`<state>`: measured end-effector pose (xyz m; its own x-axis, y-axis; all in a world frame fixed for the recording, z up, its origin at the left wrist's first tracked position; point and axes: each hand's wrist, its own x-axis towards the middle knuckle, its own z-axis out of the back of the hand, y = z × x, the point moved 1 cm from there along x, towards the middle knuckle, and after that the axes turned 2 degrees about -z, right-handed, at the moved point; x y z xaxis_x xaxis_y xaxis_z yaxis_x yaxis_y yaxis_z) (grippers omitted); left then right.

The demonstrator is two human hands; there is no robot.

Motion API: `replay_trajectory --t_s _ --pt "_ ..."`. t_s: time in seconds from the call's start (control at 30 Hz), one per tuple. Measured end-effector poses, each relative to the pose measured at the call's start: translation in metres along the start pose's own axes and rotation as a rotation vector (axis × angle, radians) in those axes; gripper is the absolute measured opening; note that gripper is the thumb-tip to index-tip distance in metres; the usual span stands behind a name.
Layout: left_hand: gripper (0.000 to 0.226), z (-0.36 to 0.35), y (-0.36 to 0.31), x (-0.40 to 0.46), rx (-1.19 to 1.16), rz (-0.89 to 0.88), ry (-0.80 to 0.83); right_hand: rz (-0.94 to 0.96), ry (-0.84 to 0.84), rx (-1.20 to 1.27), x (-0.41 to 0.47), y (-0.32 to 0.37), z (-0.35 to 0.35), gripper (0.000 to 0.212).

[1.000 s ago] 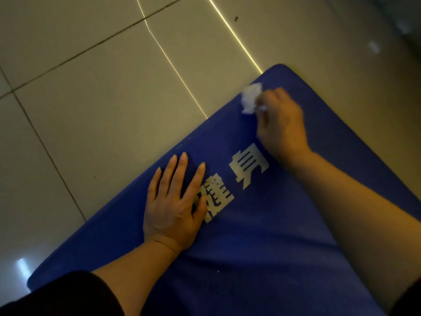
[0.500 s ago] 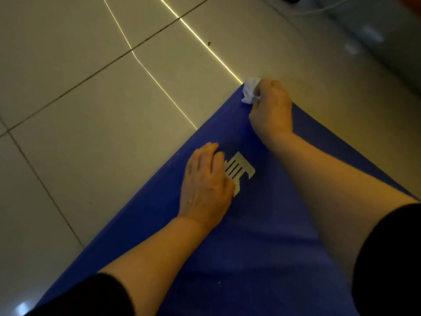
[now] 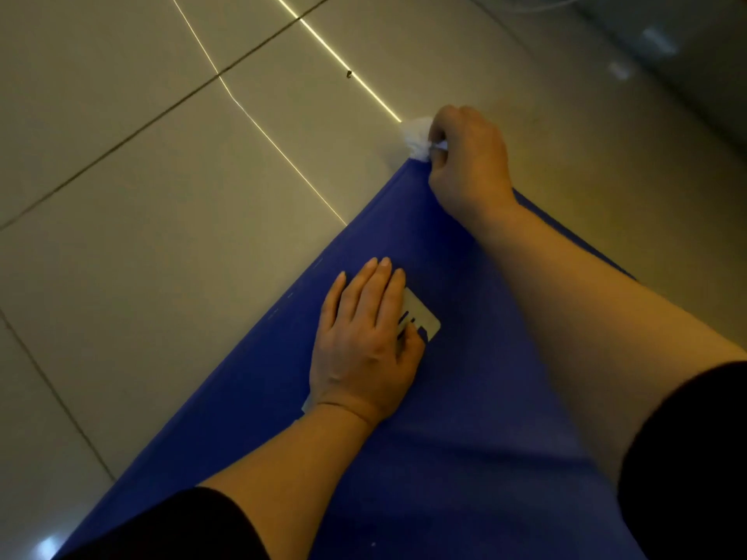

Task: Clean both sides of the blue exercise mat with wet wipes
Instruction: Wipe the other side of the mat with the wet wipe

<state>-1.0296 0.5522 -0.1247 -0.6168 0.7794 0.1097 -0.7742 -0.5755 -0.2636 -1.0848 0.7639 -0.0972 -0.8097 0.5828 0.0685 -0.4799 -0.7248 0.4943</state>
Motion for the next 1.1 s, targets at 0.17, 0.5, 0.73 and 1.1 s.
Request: replay_trajectory --t_s 0.17,0.5,0.73,1.1 --pt "0.054 -0.001 -0.001 0.000 -0.012 -0.007 -0.021 0.000 0.018 0.059 -0.057 -0.030 0.020 0.011" --pt "0.054 -0.002 -0.001 0.001 0.033 -0.006 -0.007 -0.117 -0.047 0.072 -0.003 -0.014 0.007 0.014" --pt "0.054 -0.002 -0.002 0.001 0.039 0.009 0.002 -0.425 -0.167 0.063 -0.092 -0.075 0.053 0.013" --pt "0.055 -0.001 -0.002 0.001 0.030 0.001 0.005 -0.183 -0.057 0.118 -0.080 -0.030 0.026 0.011"
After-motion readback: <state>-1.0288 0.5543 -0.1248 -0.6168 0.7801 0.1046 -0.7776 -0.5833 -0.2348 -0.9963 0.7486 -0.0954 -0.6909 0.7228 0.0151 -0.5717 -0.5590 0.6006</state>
